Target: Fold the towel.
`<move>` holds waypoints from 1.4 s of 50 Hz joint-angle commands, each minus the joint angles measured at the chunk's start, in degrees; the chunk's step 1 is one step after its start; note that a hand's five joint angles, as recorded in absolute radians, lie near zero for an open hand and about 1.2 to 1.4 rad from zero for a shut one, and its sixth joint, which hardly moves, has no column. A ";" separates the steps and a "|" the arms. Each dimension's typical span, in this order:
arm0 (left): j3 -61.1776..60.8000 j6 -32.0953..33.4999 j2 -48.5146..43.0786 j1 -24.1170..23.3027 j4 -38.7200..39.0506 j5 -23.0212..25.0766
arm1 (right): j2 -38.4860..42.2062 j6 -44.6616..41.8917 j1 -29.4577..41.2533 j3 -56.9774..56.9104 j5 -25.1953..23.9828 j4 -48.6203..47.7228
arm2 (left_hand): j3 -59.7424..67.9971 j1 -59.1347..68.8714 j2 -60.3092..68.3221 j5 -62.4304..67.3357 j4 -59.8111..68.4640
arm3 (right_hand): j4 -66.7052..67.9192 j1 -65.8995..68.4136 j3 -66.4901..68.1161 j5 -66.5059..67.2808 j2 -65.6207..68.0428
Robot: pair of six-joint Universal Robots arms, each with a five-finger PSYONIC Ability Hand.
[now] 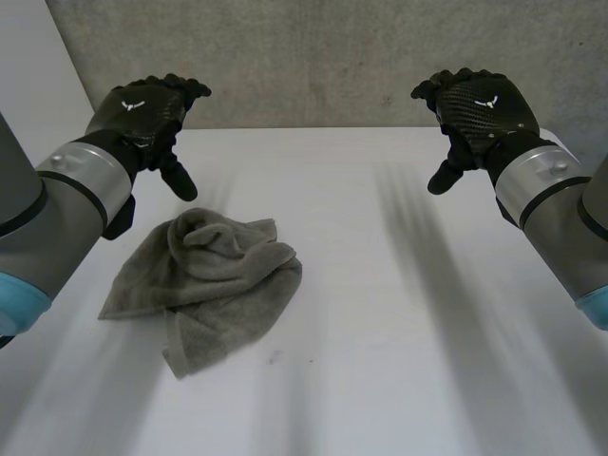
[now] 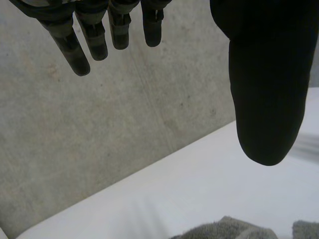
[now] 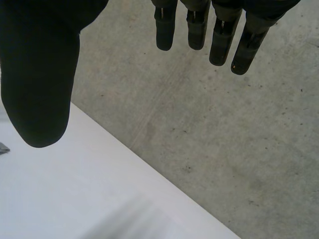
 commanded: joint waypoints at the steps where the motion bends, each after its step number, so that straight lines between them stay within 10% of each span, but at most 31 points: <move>1: 1.16 0.49 -6.08 1.54 0.93 0.00 | 0.94 0.00 0.05 0.01 0.00 0.00 | 1.68 1.21 1.80 -0.31 1.69 | -3.49 -1.93 -2.29 -2.97 -2.91; 13: 3.36 14.19 -20.92 4.35 1.46 0.00 | 3.31 -2.28 0.23 -0.51 0.00 0.00 | 4.70 4.23 4.82 2.71 4.71 | -3.49 -1.93 -2.29 -2.97 -2.91; 17: 3.36 14.82 -22.34 4.44 1.55 0.00 | 4.46 -3.16 0.23 -0.78 0.00 -0.09 | 20.02 19.54 20.13 18.02 20.03 | -3.49 -1.93 -2.29 -2.97 -2.91; 21: 3.01 14.56 -23.21 4.35 1.81 -0.09 | 6.29 -4.13 0.14 -1.22 0.09 -0.09 | 67.80 67.32 67.91 65.80 67.81 | -3.49 -1.93 -2.29 -2.97 -2.91; 31: 1.16 13.06 -13.81 0.84 0.32 -0.79 | 11.14 -3.25 -0.39 -4.47 0.09 1.32 | 70.46 69.98 70.57 68.46 70.47 | -3.49 -1.93 -2.29 -2.97 -2.91; 44: -11.49 10.60 6.83 -5.49 -0.12 -0.53 | 27.64 29.50 6.97 -12.63 -26.01 7.39 | 70.46 69.98 70.57 68.46 70.47 | -3.49 -1.93 -2.29 -2.97 -2.91; 50: -12.37 10.60 7.72 -5.49 0.05 -0.53 | 34.60 35.51 12.53 -17.83 -24.79 5.89 | 70.46 69.98 70.57 68.46 70.47 | -2.73 -1.17 -1.53 -2.21 -2.15; 53: -11.93 10.60 7.19 -5.58 0.14 -0.53 | 35.83 36.21 13.41 -19.06 -23.64 5.54 | 70.46 69.98 70.57 68.46 70.47 | 18.63 20.19 19.83 19.15 19.21; 55: -11.32 10.60 6.84 -5.49 0.66 -0.53 | 35.48 36.21 13.41 -19.93 -20.06 5.27 | 70.46 69.98 70.57 68.46 70.47 | 63.81 65.37 65.02 64.34 64.39; 70: 3.34 7.62 4.38 -6.37 8.04 -2.63 | 7.71 29.79 3.13 -14.40 -3.43 -6.15 | 70.46 69.98 70.57 68.46 70.47 | 66.51 68.07 67.71 67.03 67.09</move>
